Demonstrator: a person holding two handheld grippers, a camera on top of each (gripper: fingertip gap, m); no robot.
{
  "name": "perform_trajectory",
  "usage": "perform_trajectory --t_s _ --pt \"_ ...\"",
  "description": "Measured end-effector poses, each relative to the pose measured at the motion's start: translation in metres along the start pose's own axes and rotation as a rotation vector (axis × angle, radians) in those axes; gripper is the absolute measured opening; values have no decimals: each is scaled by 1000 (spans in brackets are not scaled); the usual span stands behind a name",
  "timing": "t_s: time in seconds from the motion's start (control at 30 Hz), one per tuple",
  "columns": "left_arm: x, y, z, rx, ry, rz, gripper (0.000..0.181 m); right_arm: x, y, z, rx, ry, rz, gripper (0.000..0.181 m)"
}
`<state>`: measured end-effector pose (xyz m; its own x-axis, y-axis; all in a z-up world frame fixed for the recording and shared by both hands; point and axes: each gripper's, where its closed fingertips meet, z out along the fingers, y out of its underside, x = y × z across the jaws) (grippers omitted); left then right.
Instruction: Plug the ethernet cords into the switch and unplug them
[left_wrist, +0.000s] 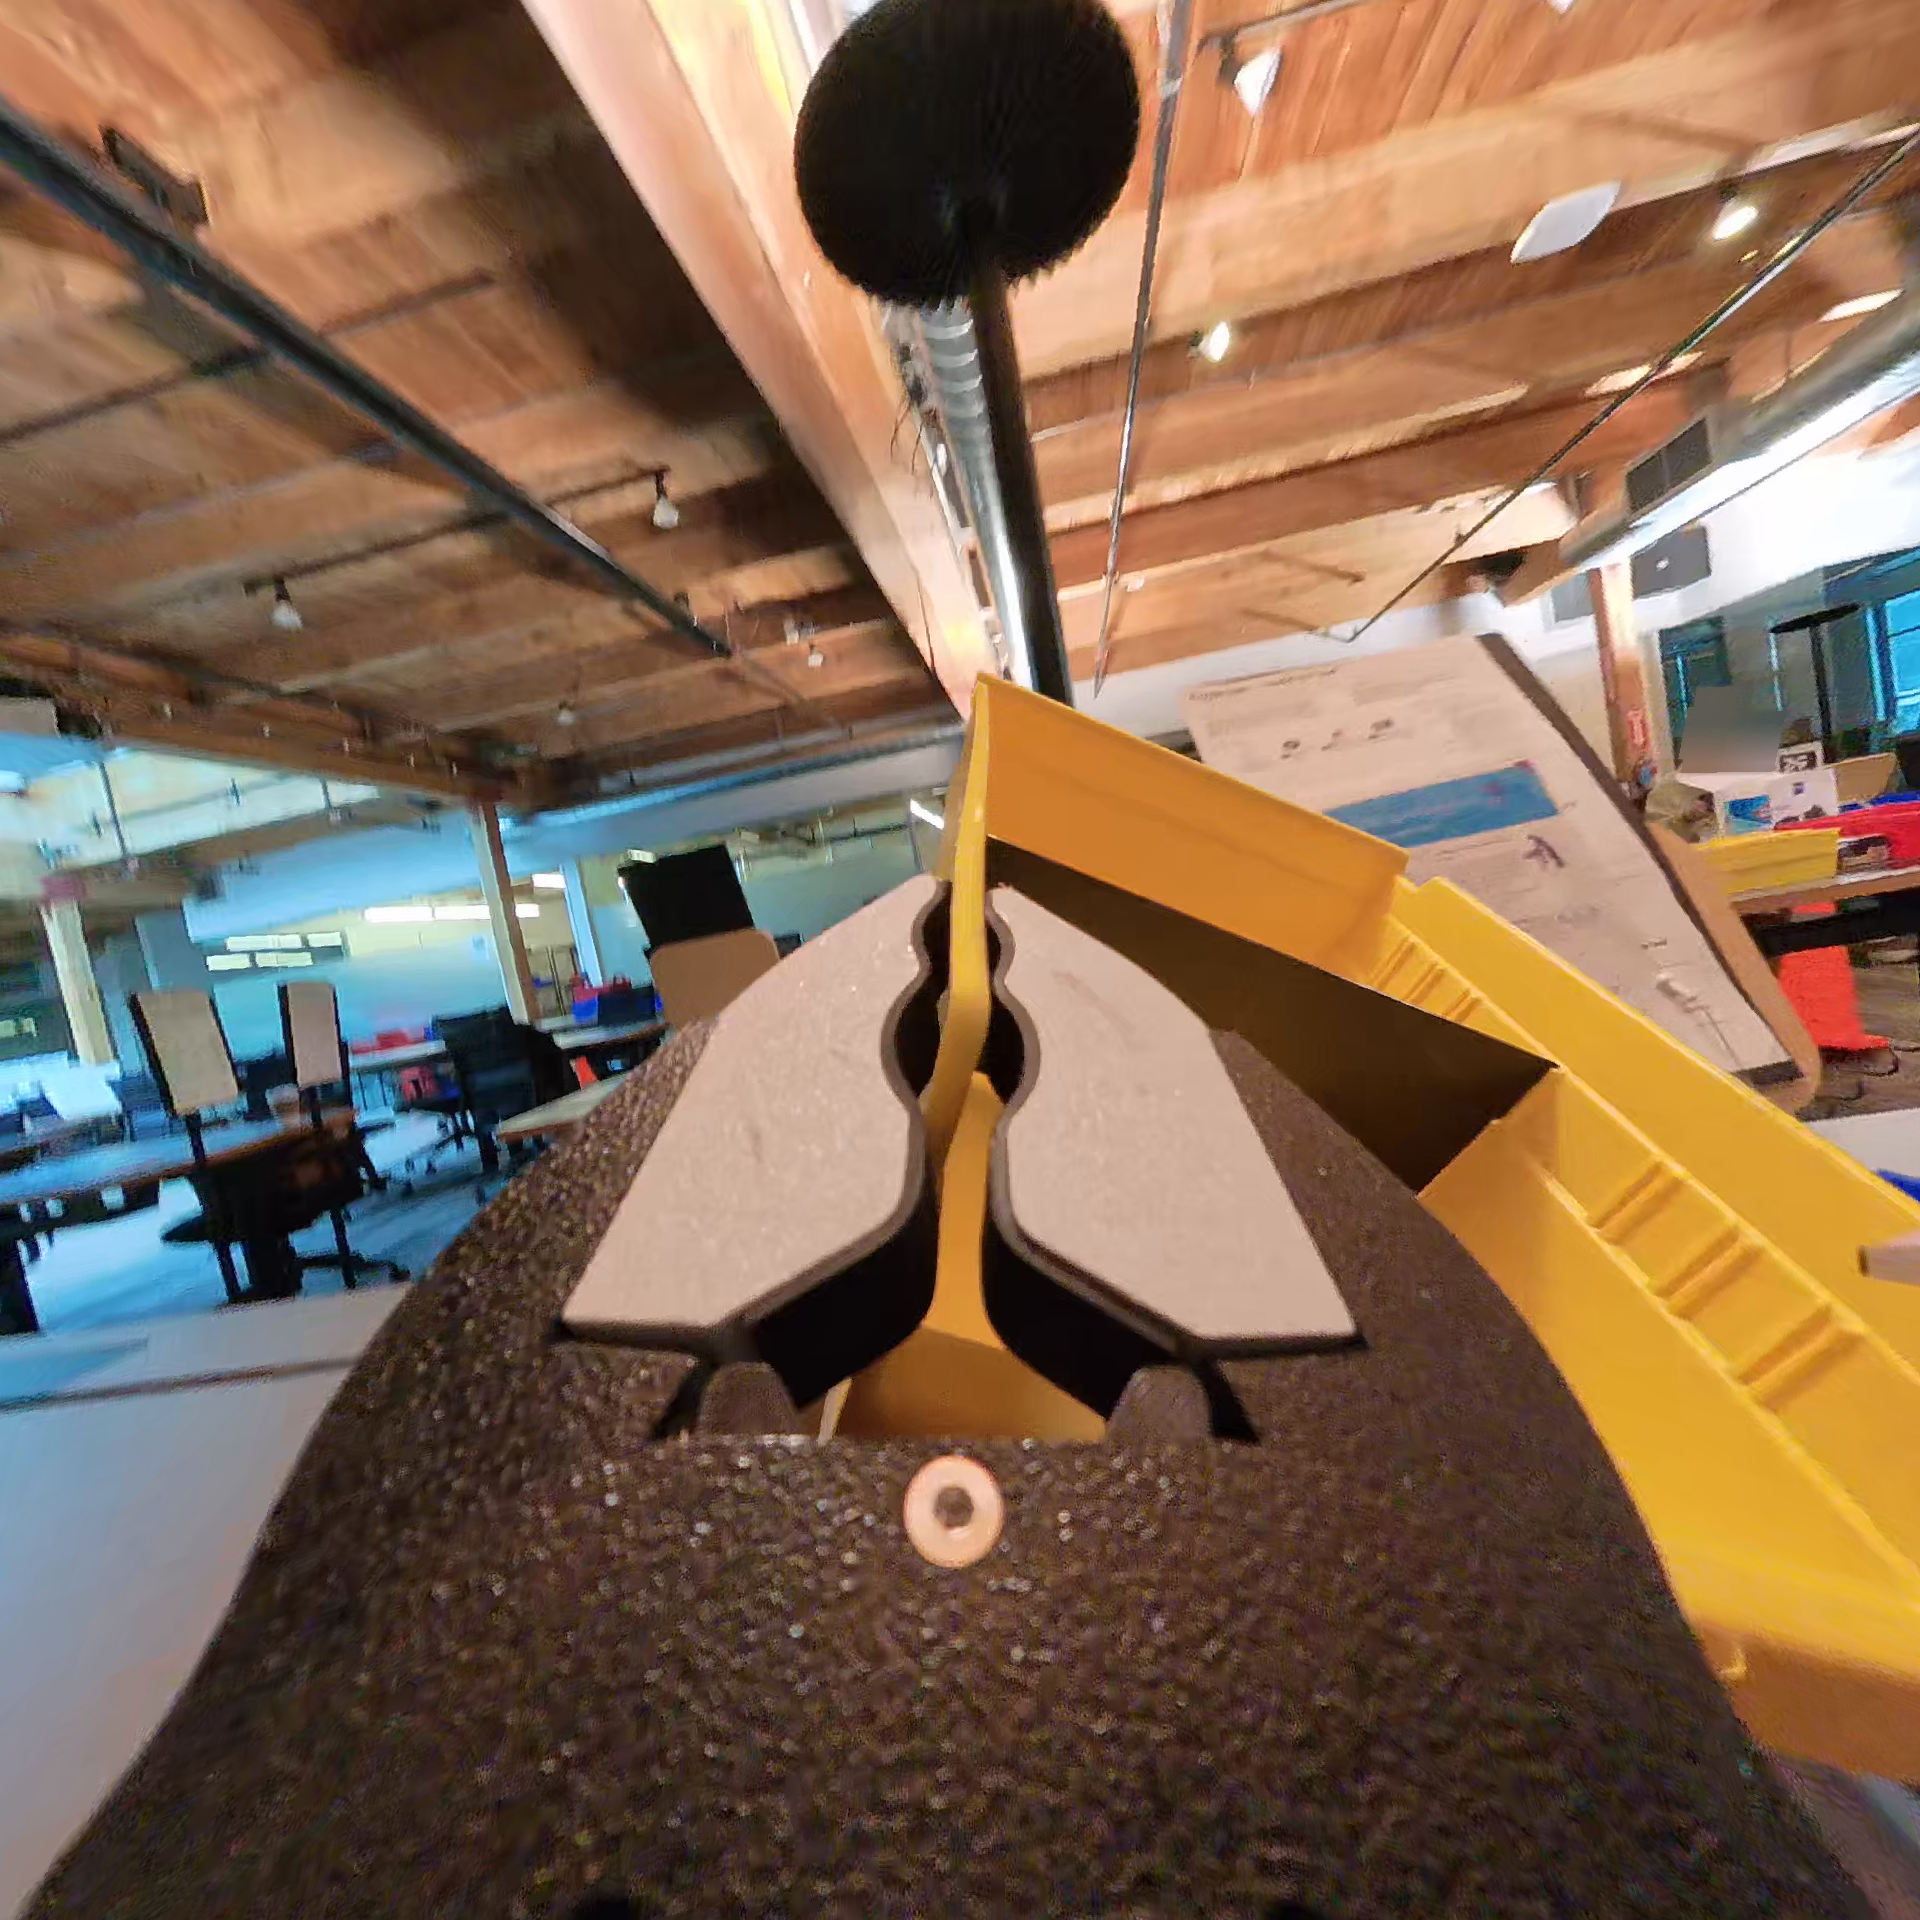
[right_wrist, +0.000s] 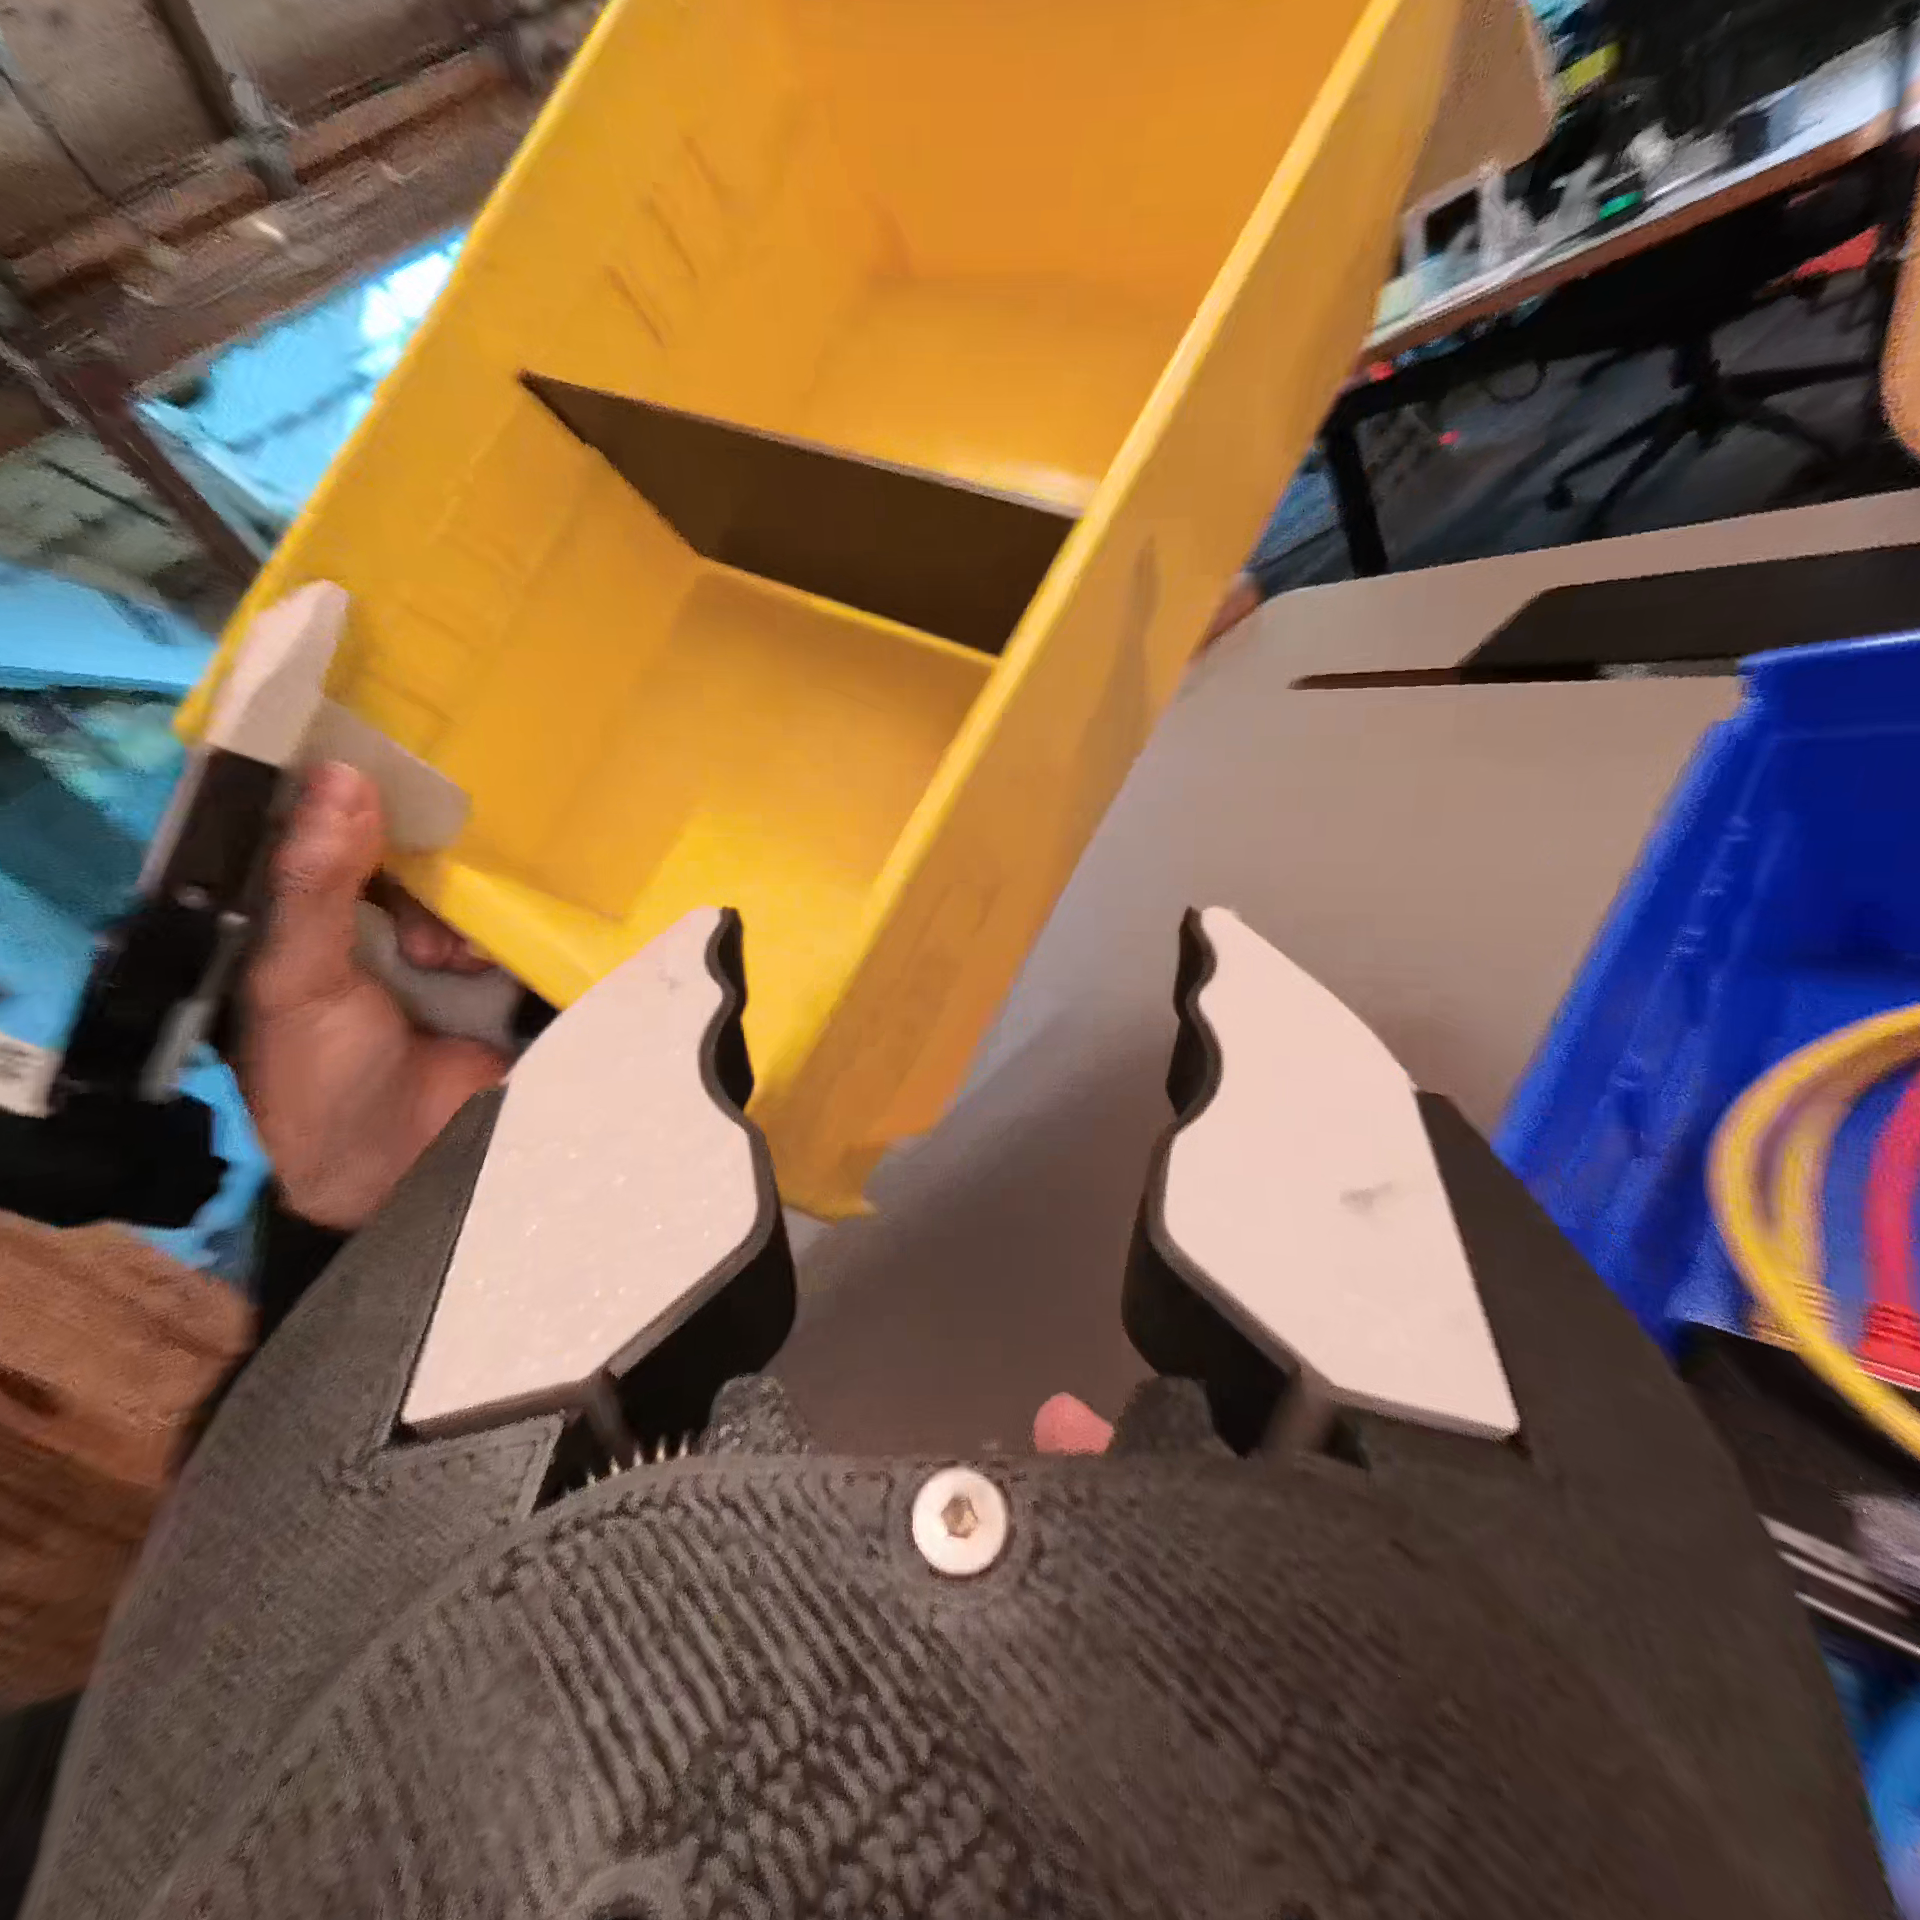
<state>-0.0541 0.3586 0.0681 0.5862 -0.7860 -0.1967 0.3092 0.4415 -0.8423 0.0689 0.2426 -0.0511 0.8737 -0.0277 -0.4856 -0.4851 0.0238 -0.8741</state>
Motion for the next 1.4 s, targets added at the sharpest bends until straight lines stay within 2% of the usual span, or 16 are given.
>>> perform_trajectory --t_s 0.03,0.1,0.17,0.23,0.33,0.5,0.57,0.67,0.73,0.83,0.97,1.0,1.07,1.27,1.37,1.4 --pt "7 -7 -1 23 11 30 3 -12 -3 0 23 -72 45 79" --pt "22 -22 -5 68 50 32 3 -20 -7 -4 59 -119 79 56" --pt "40 -37 -10 120 77 49 3 -9 -5 -5 57 -58 42 49" --pt "62 -54 -16 187 96 111 3 3 -11 -14 105 -10 98 31" --pt "108 -73 -26 278 170 186 5 28 -22 -32 164 94 56 9" --pt "187 -82 -46 346 357 150 19 70 -49 -76 224 157 78 5" --pt "208 -85 -54 380 418 121 33 88 -61 -101 234 185 67 6" --pt "230 -76 -59 365 473 149 41 124 -81 -151 216 355 -30 5" --pt "239 -68 -59 317 526 85 52 154 -97 -190 236 493 -91 5" --pt "245 -39 -47 159 562 -35 54 192 -119 -256 251 667 -180 5" --pt "257 60 -25 -275 559 -35 74 230 -133 -343 188 896 -283 5" --pt "255 81 -22 -344 520 -44 81 238 -132 -362 157 951 -301 5" --pt "251 107 -18 -376 450 -64 79 255 -123 -394 88 1050 -322 5" --pt "275 160 -37 -641 508 -115 90 307 -81 -452 -72 1253 -269 6" --pt "282 177 -42 -671 493 -67 84 329 -61 -463 -137 1288 -202 5" --pt "285 176 -41 -652 493 -86 74 335 -56 -464 -154 1287 -190 5"
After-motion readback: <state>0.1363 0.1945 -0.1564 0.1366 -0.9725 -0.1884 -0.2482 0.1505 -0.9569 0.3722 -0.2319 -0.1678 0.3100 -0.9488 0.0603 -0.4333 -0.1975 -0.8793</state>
